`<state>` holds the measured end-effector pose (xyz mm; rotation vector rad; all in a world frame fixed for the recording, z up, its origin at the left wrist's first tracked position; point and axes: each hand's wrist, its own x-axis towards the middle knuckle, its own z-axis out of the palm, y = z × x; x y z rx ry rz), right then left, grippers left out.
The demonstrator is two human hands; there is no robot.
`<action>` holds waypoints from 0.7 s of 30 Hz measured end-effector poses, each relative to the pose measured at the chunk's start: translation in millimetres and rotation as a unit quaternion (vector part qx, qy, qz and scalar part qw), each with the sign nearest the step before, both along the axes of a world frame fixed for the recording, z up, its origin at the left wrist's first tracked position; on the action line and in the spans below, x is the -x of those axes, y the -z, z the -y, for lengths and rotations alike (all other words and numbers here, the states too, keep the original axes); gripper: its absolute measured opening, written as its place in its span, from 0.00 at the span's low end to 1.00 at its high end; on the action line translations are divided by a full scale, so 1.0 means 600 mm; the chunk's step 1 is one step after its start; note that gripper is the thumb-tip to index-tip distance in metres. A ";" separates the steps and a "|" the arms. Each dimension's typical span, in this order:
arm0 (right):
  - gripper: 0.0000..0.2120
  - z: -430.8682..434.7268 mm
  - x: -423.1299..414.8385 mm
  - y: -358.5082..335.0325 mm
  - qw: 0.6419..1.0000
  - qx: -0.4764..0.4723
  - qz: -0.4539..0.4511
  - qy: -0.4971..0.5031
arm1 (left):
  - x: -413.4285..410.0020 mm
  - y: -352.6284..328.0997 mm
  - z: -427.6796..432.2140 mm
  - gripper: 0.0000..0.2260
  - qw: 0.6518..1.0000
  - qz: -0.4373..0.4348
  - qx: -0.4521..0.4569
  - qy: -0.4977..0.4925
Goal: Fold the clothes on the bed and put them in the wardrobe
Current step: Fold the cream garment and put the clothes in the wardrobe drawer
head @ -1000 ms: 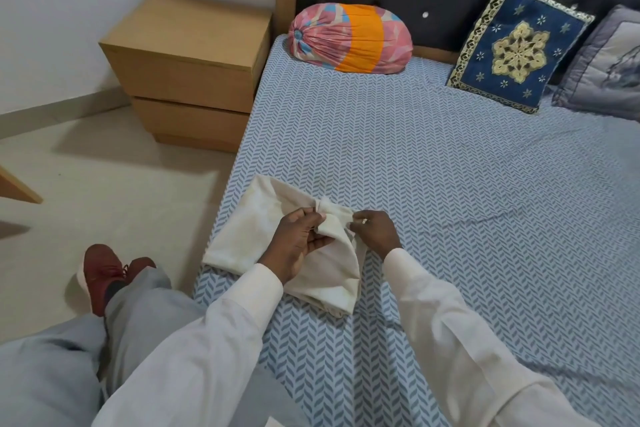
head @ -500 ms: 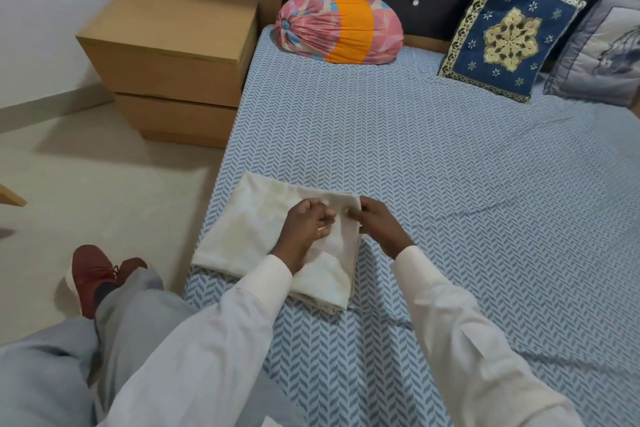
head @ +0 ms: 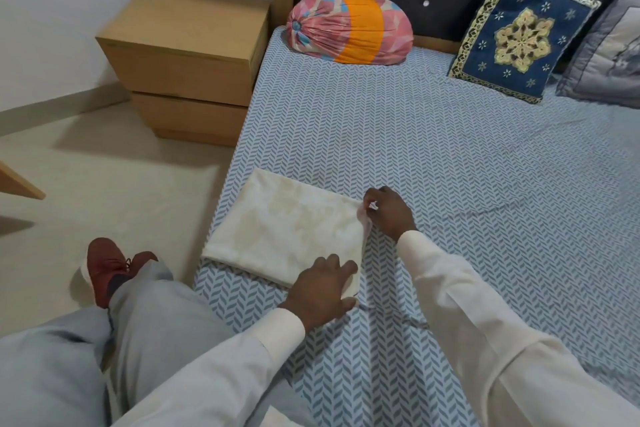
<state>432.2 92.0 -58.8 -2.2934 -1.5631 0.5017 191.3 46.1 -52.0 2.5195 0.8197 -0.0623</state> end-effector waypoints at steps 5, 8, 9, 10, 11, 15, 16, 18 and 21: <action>0.19 -0.009 -0.016 -0.009 0.983 0.097 0.080 -0.136 | -0.014 -0.009 0.017 0.27 0.994 -0.071 -0.060 0.051; 0.20 -0.007 -0.020 -0.012 0.975 0.108 0.109 -0.161 | -0.015 -0.005 0.023 0.26 0.992 -0.082 -0.091 0.040; 0.20 -0.008 -0.020 -0.010 0.975 0.107 0.113 -0.159 | -0.015 -0.003 0.026 0.25 0.992 -0.083 -0.089 0.035; 0.20 -0.010 -0.018 -0.009 0.975 0.108 0.115 -0.157 | -0.015 0.000 0.029 0.24 0.992 -0.079 -0.096 0.036; 0.20 -0.014 -0.018 -0.009 0.975 0.111 0.116 -0.156 | -0.016 0.005 0.032 0.24 0.992 -0.077 -0.093 0.038; 0.15 -0.043 -0.014 -0.026 0.970 0.135 0.113 -0.168 | -0.003 0.002 0.026 0.22 0.990 -0.051 -0.121 0.046; 0.13 -0.047 -0.013 -0.029 0.971 0.140 0.102 -0.167 | 0.002 -0.003 0.020 0.19 0.994 -0.026 -0.099 0.023; 0.12 -0.054 -0.007 -0.034 0.977 0.128 0.071 -0.158 | 0.027 -0.020 0.003 0.14 0.997 0.026 -0.068 -0.021; 0.08 -0.050 0.001 -0.054 0.990 0.032 0.011 -0.134 | 0.080 -0.065 -0.034 0.11 0.987 0.127 -0.054 -0.086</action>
